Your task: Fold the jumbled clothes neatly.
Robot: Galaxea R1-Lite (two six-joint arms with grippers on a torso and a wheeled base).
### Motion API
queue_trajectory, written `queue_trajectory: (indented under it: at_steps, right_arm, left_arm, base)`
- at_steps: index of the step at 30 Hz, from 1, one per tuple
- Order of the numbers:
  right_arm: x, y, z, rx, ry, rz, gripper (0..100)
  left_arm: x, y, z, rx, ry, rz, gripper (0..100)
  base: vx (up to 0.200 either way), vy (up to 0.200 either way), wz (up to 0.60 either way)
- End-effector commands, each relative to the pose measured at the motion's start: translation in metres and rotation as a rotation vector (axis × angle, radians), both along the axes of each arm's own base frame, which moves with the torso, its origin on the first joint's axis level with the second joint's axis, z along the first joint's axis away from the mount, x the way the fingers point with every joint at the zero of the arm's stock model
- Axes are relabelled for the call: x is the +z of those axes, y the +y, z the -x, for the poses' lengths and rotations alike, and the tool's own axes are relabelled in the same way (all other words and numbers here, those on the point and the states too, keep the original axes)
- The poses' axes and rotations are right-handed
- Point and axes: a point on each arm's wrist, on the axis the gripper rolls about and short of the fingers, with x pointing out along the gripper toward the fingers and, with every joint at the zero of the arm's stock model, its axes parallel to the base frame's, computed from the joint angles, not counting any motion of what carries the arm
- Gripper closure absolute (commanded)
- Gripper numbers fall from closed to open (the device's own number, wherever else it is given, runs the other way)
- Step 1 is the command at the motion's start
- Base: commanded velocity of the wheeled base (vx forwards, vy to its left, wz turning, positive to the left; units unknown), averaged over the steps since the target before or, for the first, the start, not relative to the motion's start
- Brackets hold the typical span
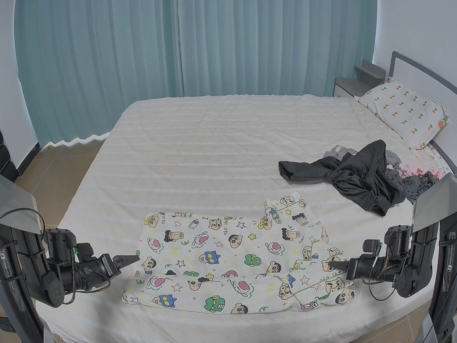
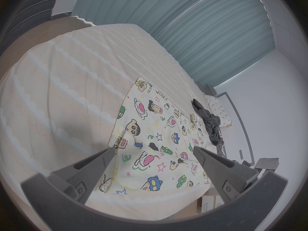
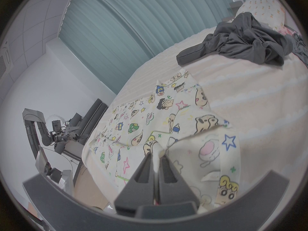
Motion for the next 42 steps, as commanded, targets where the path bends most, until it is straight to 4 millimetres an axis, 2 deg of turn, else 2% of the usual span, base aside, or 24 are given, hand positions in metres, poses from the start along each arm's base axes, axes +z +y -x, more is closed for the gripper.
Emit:
queue_trajectory:
  at_steps: [1,6,7,13,16,20,22,24,25,26,27,30,37,40,42]
  right_arm:
    - [-0.002,0.0,-0.007,-0.003,-0.021,0.0,100]
    - [-0.011,0.005,0.0,0.015,0.027,0.006,100]
    - [-0.011,0.005,0.0,0.015,0.027,0.006,0]
    - [-0.013,0.003,-0.002,-0.046,0.023,0.046,0]
    - [-0.012,-0.007,-0.002,-0.117,0.027,0.073,0]
    - [-0.003,-0.012,0.001,-0.159,0.015,0.079,0]
    - [0.017,-0.005,0.02,-0.169,0.046,0.024,0]
    - [0.03,0.006,0.034,-0.159,0.072,-0.029,0]
    - [0.03,0.006,0.034,-0.159,0.072,-0.029,0]
    - [0.043,0.02,0.049,-0.159,0.123,-0.105,0]
    - [0.045,0.027,0.052,-0.175,0.151,-0.13,0]
    - [0.043,0.045,0.059,-0.273,0.254,-0.179,0]
    - [0.025,0.077,0.074,-0.231,0.351,-0.12,0]
    - [0.025,0.082,0.075,-0.227,0.332,-0.119,0]
    - [0.03,0.079,0.07,-0.248,0.292,-0.148,0]
  left_arm:
    - [0.0,0.0,0.0,0.001,-0.001,0.0,0]
    - [0.0,0.0,0.0,0.001,0.0,0.0,0]
    - [0.0,0.0,0.0,0.001,0.0,0.0,0]
    - [0.0,0.0,0.0,0.002,0.002,0.001,0]
    - [0.0,0.0,0.0,0.0,0.002,0.001,0]
    - [0.0,0.0,0.0,0.0,0.002,0.001,0]
    - [0.0,0.0,0.0,0.0,0.002,0.001,0]
    - [0.0,0.0,0.0,0.0,0.002,0.001,0]
    - [0.0,0.0,0.0,0.0,0.002,0.001,0]
    - [0.0,0.0,0.0,0.009,0.007,0.015,0]
    - [0.001,0.0,0.0,0.014,0.008,0.022,0]
    - [0.002,-0.001,0.0,0.022,0.011,0.035,0]
    - [0.002,-0.001,0.0,0.023,0.012,0.037,0]
    - [0.002,-0.001,0.0,0.023,0.012,0.037,0]
    - [0.002,-0.002,0.0,0.02,0.013,0.037,0]
  base:
    - [0.0,0.0,0.0]
    - [0.0,0.0,0.0]
    - [0.0,0.0,0.0]
    - [0.0,0.0,0.0]
    - [0.0,0.0,0.0]
    - [0.0,0.0,0.0]
    - [0.0,0.0,0.0]
    - [0.0,0.0,0.0]
    - [0.0,0.0,0.0]
    - [0.0,0.0,0.0]
    - [0.0,0.0,0.0]
    - [0.0,0.0,0.0]
    - [0.0,0.0,0.0]
    - [0.0,0.0,0.0]
    - [0.0,0.0,0.0]
